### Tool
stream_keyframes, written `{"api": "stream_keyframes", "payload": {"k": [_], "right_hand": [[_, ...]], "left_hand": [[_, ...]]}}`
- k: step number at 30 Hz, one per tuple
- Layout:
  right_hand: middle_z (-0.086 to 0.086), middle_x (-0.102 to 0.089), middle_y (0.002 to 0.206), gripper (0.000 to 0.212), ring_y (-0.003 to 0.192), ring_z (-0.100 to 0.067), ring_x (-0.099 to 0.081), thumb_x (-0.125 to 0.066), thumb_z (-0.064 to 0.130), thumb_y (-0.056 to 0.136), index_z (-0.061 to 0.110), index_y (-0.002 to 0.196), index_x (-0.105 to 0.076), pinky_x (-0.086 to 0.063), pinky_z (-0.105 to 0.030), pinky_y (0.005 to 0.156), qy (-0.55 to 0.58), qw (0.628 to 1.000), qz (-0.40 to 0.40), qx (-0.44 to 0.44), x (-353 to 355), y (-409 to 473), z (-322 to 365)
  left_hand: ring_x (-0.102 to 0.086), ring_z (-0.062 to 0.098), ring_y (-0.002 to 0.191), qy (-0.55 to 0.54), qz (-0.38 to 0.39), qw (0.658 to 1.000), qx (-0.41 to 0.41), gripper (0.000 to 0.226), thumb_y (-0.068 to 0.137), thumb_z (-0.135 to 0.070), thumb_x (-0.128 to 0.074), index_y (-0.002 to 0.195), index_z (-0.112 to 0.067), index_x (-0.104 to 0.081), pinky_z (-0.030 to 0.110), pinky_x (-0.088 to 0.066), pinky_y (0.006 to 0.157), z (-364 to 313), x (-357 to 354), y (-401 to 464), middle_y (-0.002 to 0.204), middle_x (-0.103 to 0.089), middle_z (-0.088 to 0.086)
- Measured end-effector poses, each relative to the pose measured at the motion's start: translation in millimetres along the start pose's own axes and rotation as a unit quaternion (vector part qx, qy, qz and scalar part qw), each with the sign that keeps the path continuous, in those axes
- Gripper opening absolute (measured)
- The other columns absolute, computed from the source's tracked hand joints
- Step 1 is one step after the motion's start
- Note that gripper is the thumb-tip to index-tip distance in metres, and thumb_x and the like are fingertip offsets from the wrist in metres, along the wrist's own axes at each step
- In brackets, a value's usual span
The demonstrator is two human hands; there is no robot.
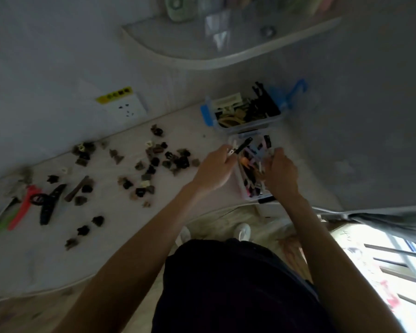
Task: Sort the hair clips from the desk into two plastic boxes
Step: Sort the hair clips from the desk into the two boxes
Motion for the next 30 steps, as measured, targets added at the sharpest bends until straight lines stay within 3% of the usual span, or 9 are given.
{"api": "stream_keyframes", "payload": {"k": [3, 6, 9, 13, 17, 20, 22, 25, 30], "right_hand": [[-0.021, -0.061, 0.109, 0.029, 0.100, -0.039, -0.058, -0.043, 0.024, 0.096, 0.000, 0.111, -0.048, -0.038, -0.035, 0.074, -0.003, 0.999, 0.049, 0.021, 3, 10, -19], [-0.019, -0.065, 0.105, 0.031, 0.097, -0.037, -0.060, -0.040, 0.029, 0.098, 0.004, 0.109, -0.055, -0.045, -0.037, 0.079, -0.018, 0.995, 0.064, 0.073, 9, 13, -33], [-0.019, -0.064, 0.100, 0.030, 0.091, -0.037, -0.060, -0.037, 0.025, 0.098, 0.005, 0.108, -0.057, -0.046, -0.038, 0.075, -0.005, 0.993, 0.056, 0.107, 12, 13, -44], [-0.016, -0.061, 0.107, 0.026, 0.094, -0.034, -0.059, -0.039, 0.024, 0.097, 0.010, 0.112, -0.056, -0.046, -0.038, 0.079, 0.024, 0.989, 0.060, 0.134, 15, 13, -44], [-0.017, -0.056, 0.119, 0.029, 0.105, -0.034, -0.055, -0.043, 0.016, 0.095, 0.009, 0.121, -0.053, -0.043, -0.036, 0.084, 0.025, 0.983, 0.084, 0.163, 11, 12, -40], [-0.011, -0.052, 0.130, 0.033, 0.115, -0.031, -0.048, -0.050, 0.016, 0.092, 0.014, 0.125, -0.053, -0.040, -0.035, 0.091, 0.012, 0.970, 0.120, 0.213, 2, 9, -36], [-0.008, -0.052, 0.132, 0.033, 0.119, -0.031, -0.046, -0.051, 0.016, 0.091, 0.013, 0.123, -0.056, -0.040, -0.037, 0.096, -0.018, 0.957, 0.159, 0.242, -9, 7, -30], [-0.005, -0.057, 0.129, 0.028, 0.119, -0.032, -0.048, -0.047, 0.016, 0.092, 0.012, 0.113, -0.065, -0.041, -0.041, 0.097, -0.093, 0.930, 0.175, 0.309, -27, 4, -21], [0.001, -0.060, 0.127, 0.038, 0.120, -0.031, -0.049, -0.052, 0.001, 0.085, 0.021, 0.115, -0.063, -0.047, -0.038, 0.093, -0.068, 0.958, 0.125, 0.249, -28, 22, -30]], "left_hand": [[-0.049, 0.019, 0.059, -0.012, -0.017, 0.999, 0.047, 0.032, 0.100, -0.020, -0.034, 0.125, -0.004, -0.042, 0.031, -0.034, 0.050, -24, -36, 16, 0.080, -0.057, 0.012], [-0.057, 0.037, 0.097, -0.020, -0.051, 0.995, 0.087, 0.034, 0.099, -0.018, -0.034, 0.126, 0.002, -0.039, 0.037, -0.043, 0.074, -36, -58, 26, 0.116, -0.056, 0.026], [-0.053, 0.034, 0.109, -0.058, -0.064, 0.989, 0.122, 0.036, 0.098, -0.022, -0.037, 0.127, 0.001, -0.039, 0.032, -0.039, 0.080, -35, -74, 28, 0.120, -0.054, 0.021], [-0.047, 0.031, 0.121, -0.024, -0.057, 0.994, 0.085, 0.042, 0.096, -0.023, -0.040, 0.135, -0.006, -0.036, 0.035, -0.039, 0.095, -25, -85, 23, 0.133, -0.047, 0.019], [-0.049, 0.030, 0.118, 0.039, -0.102, 0.994, -0.001, 0.039, 0.094, -0.010, -0.039, 0.132, -0.006, -0.045, 0.026, -0.035, 0.095, -20, -79, 9, 0.129, -0.052, 0.018], [-0.050, 0.033, 0.109, 0.118, -0.173, 0.976, -0.065, 0.038, 0.084, -0.002, -0.050, 0.121, -0.003, -0.055, 0.023, -0.030, 0.091, -8, -68, -1, 0.118, -0.057, 0.019], [-0.047, 0.032, 0.112, 0.134, -0.186, 0.972, -0.055, 0.043, 0.080, -0.005, -0.057, 0.123, -0.003, -0.052, 0.021, -0.027, 0.093, 6, -60, -4, 0.122, -0.053, 0.018], [-0.046, 0.027, 0.117, 0.054, -0.148, 0.987, -0.012, 0.054, 0.084, -0.017, -0.061, 0.134, -0.006, -0.043, 0.023, -0.034, 0.096, 23, -54, -5, 0.133, -0.045, 0.016], [-0.047, 0.022, 0.119, 0.080, -0.134, 0.987, -0.028, 0.058, 0.086, -0.025, -0.063, 0.138, -0.015, -0.040, 0.031, -0.040, 0.100, 36, -48, -4, 0.134, -0.046, 0.009]]}}
Point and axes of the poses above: each hand's wrist, its own y-axis towards the middle knuckle, its own x-axis out of the back of the hand, z = x × y, the point moved 1 cm from there along y, towards the middle knuckle
